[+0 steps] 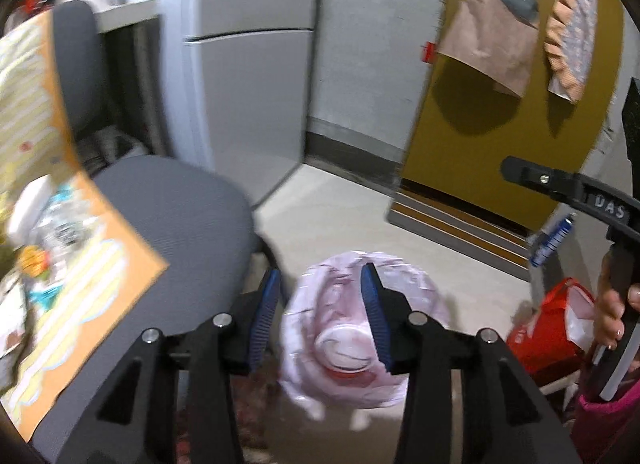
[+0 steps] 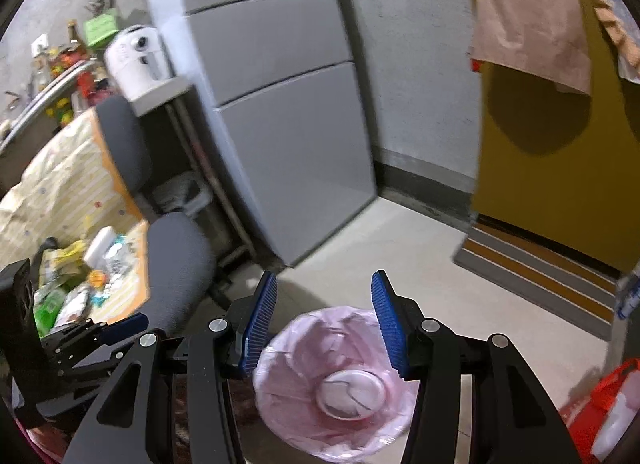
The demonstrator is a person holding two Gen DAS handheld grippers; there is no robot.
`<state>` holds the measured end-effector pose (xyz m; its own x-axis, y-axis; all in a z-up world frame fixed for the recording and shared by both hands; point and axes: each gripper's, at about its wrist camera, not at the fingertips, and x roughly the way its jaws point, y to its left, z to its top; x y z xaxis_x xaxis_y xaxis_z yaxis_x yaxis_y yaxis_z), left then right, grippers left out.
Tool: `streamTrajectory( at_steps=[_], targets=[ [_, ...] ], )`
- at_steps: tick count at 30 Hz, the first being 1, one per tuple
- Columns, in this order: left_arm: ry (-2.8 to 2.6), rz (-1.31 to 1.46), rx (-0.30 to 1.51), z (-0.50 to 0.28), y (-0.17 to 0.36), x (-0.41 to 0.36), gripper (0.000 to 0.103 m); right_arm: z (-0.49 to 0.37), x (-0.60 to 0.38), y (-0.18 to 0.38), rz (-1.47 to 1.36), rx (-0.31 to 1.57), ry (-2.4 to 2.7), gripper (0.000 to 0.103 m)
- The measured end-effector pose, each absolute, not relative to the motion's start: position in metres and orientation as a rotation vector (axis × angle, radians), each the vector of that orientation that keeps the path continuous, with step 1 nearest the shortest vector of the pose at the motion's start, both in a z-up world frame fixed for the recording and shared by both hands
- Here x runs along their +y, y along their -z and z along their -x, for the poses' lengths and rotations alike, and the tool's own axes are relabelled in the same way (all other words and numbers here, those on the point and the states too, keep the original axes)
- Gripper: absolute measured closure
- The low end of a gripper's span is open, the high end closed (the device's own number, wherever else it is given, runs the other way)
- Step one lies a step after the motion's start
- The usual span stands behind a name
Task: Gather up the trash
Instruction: 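Grasp the yellow snack bag with the right tool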
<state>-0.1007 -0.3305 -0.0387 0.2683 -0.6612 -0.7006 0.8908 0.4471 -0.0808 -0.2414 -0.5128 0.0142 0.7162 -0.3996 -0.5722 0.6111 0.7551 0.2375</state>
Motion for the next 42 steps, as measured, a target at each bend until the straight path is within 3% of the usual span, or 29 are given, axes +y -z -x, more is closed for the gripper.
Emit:
streamTrajectory(
  at_steps=[20,22,28,36,42],
  targets=[
    [0.580,-0.201,0.717,0.023,0.023,-0.124,0.062,0.087,-0.368,-0.019,-0.254,0.699,0.156,0.050],
    [0.512,-0.188,0.711,0.014,0.018,-0.102,0.059,0.070,-0.353,-0.020,-0.235,0.708,0.121,0.045],
    [0.343,-0.146,0.687,-0.017,-0.003,-0.042,0.052,0.021,-0.311,-0.031,-0.172,0.706,0.024,0.044],
    [0.204,-0.116,0.635,-0.074,-0.034,0.014,0.052,-0.064,-0.277,-0.051,-0.271,0.674,-0.111,0.045],
    [0.195,-0.089,0.655,-0.098,-0.029,0.022,0.052,-0.142,-0.261,-0.034,-0.407,0.776,-0.127,0.040]
  ],
)
